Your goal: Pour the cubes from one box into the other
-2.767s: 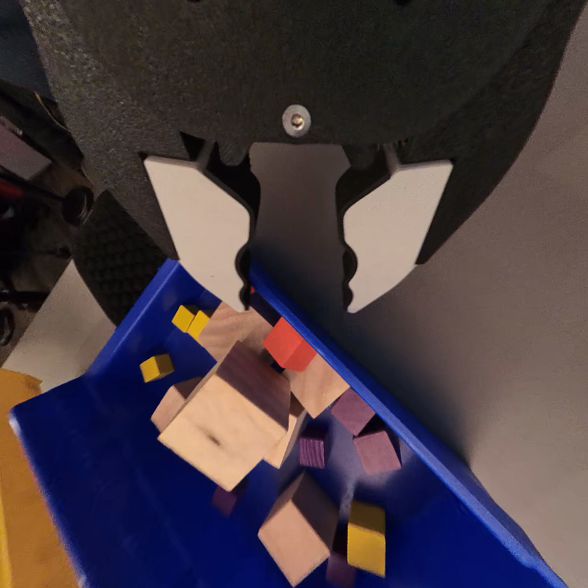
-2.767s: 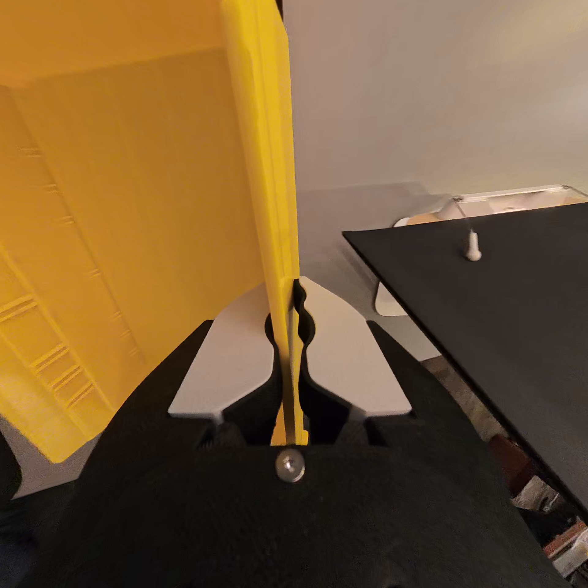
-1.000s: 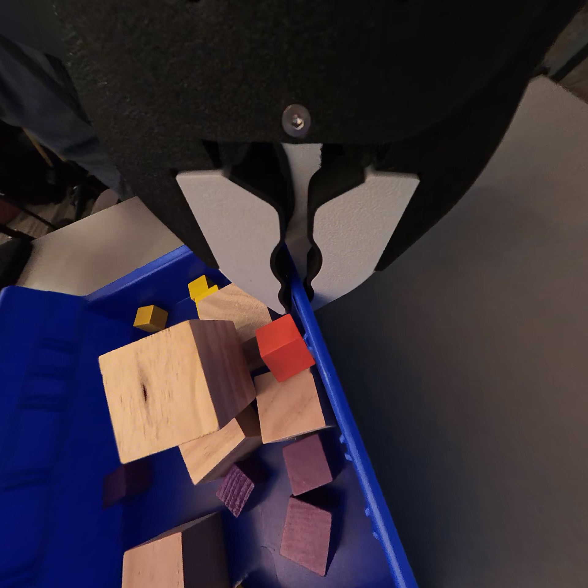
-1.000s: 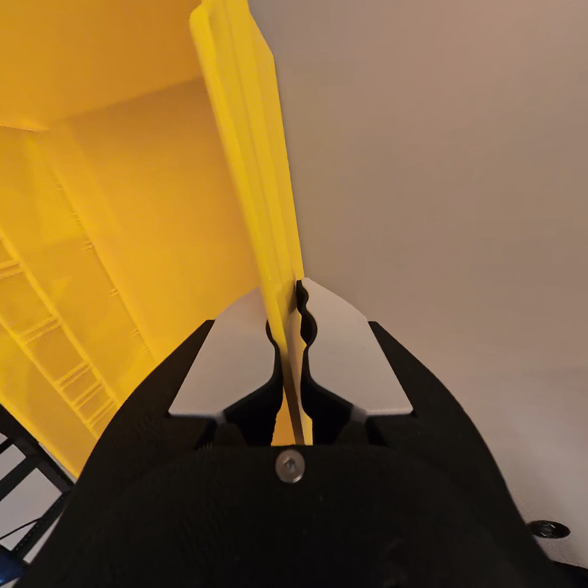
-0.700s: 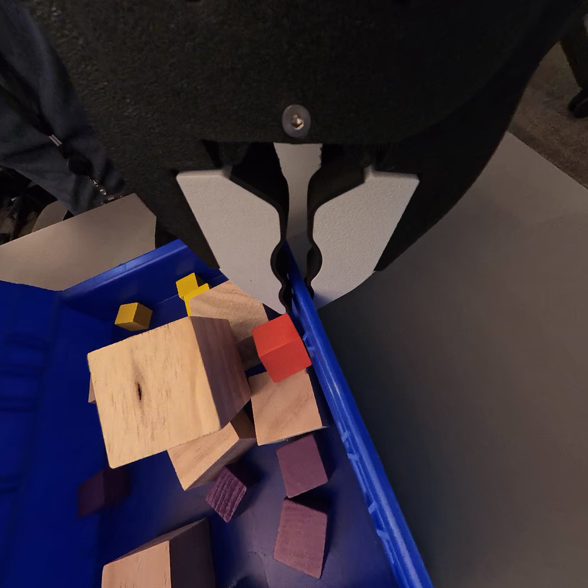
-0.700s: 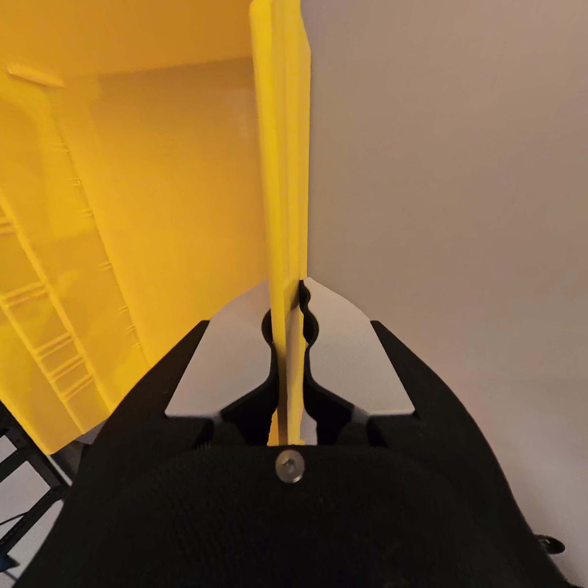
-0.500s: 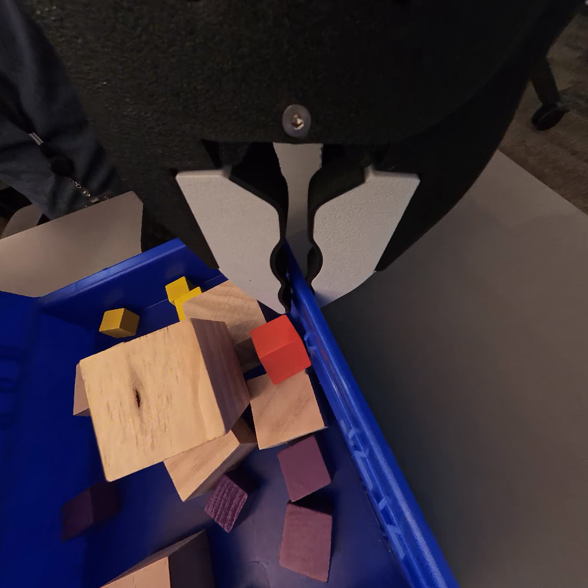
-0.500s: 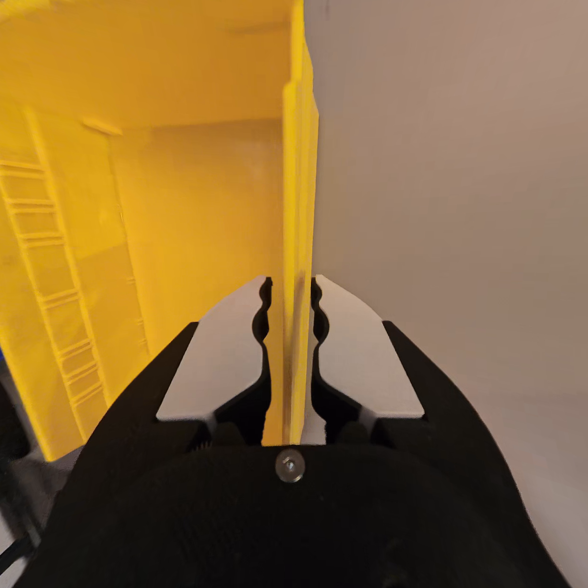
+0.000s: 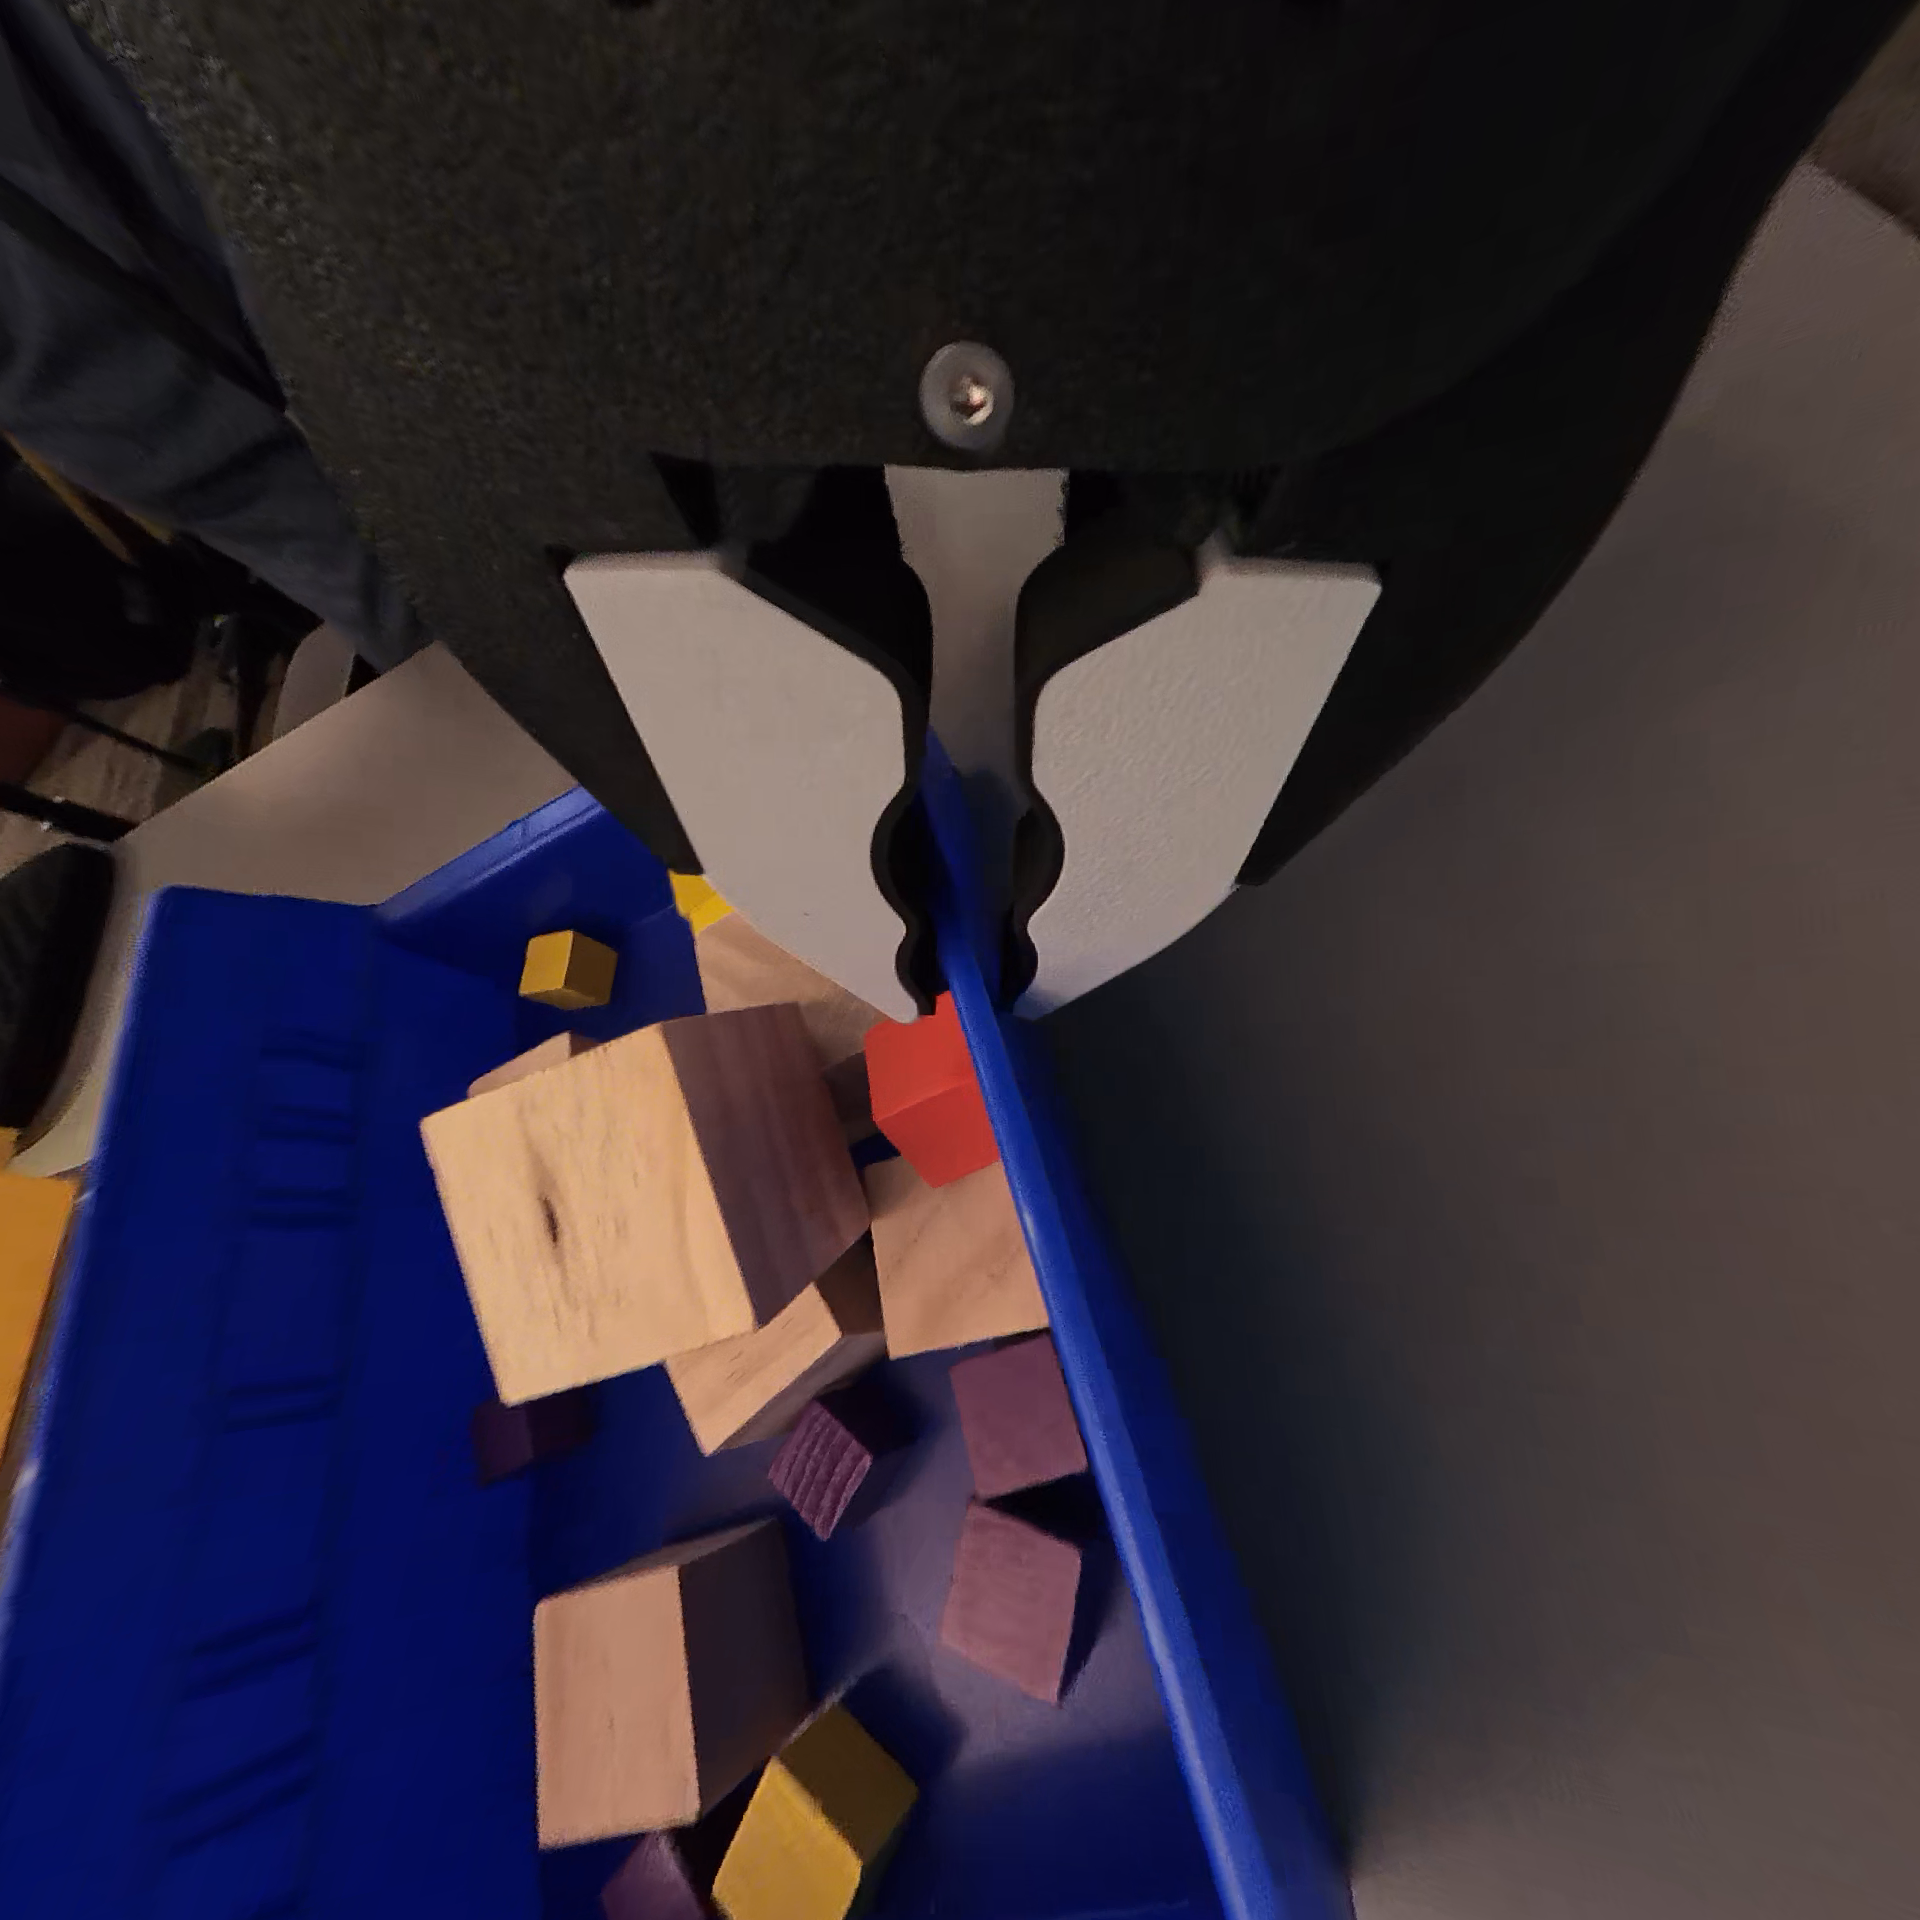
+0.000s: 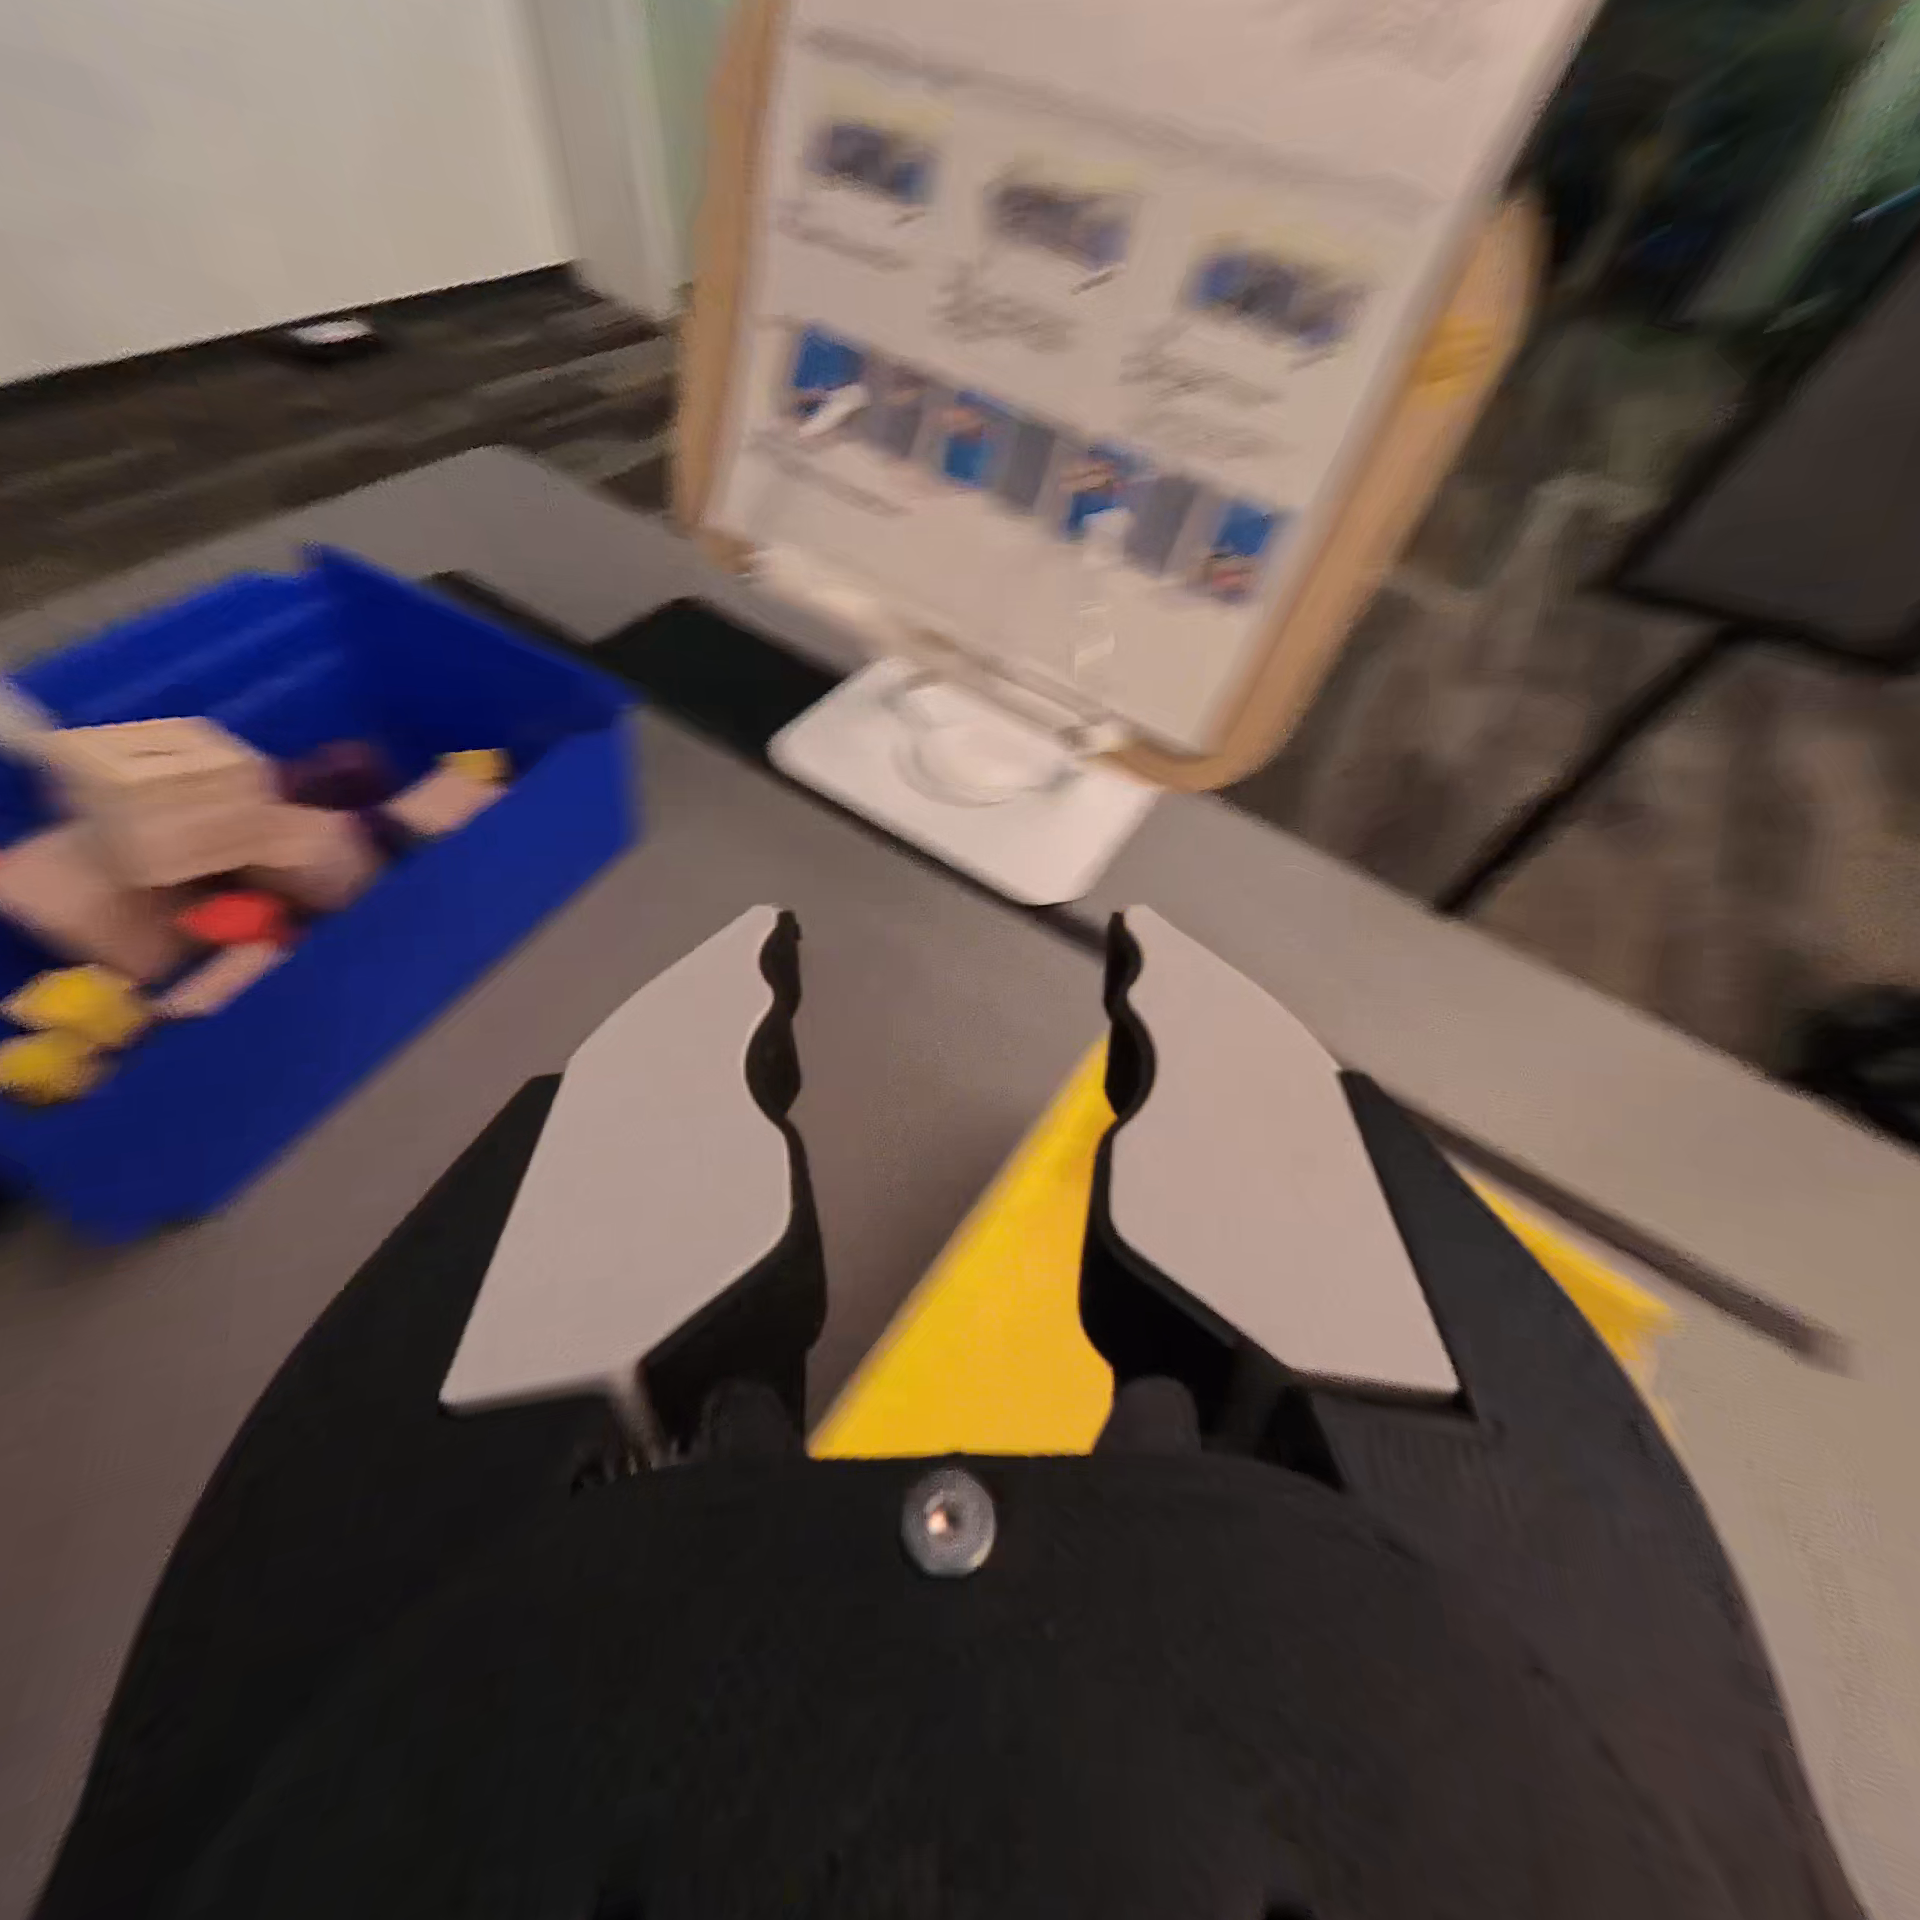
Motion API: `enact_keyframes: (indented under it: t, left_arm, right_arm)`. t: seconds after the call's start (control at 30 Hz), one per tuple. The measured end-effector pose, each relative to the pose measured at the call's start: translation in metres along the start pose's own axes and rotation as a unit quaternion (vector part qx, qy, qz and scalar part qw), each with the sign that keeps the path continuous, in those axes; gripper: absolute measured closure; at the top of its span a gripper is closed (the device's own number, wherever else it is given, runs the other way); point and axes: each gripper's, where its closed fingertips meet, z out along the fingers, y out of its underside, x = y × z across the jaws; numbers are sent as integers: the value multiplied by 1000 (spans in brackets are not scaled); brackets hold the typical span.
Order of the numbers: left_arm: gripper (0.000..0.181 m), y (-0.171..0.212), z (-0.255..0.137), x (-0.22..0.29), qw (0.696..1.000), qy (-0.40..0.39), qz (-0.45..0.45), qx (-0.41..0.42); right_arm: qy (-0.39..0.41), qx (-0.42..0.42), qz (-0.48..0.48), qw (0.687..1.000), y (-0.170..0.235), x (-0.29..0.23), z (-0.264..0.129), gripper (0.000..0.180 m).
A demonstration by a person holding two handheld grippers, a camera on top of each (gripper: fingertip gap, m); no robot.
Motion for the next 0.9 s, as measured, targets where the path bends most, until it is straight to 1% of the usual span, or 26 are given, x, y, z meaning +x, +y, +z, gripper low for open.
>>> enact_keyframes:
  t: [0.07, 0.13, 0.2, 0.3, 0.4, 0.47, 0.53, 0.63, 0.7, 0.77, 0.9]
  left_arm:
    - [166, -12, -9, 1, 999, 12, -11, 39]
    - [163, -26, -19, 3, 996, 26, -27, 85]
    - [158, -36, -24, 4, 992, 37, -51, 111]
    - [154, -41, -20, 2, 991, 37, -71, 109]
    - [154, -45, -12, 0, 991, 25, -82, 104]
    - [155, -44, -7, -4, 993, 2, -83, 90]
    - [156, -41, 0, -9, 994, -26, -82, 67]
    - [162, -35, 12, -13, 994, -55, -88, 31]
    - [168, -33, 19, -17, 993, -74, -88, 16]
    - [169, -33, 24, -21, 992, -88, -86, 9]
    - [173, -34, 31, -24, 992, -99, -84, -1]
  right_arm:
    - [-94, -44, 43, 994, 7, -56, 24, 120]
    - [-145, -81, 79, 983, 16, -97, 48, 120]
    - [-171, -118, 100, 973, 30, -127, 73, 120]
    - [-198, -179, 157, 951, 48, -161, 109, 119]
    - [-224, -219, 222, 923, 54, -191, 139, 119]
    - [-215, -251, 228, 916, 60, -204, 157, 119]
    - [-184, -279, 208, 919, 67, -209, 173, 119]
    - [-143, -331, 188, 914, 80, -217, 189, 118]
    - [-129, -368, 182, 903, 90, -224, 195, 118]
    - [-107, -406, 163, 893, 101, -226, 199, 119]
    - [-70, -461, 138, 874, 121, -222, 202, 126]
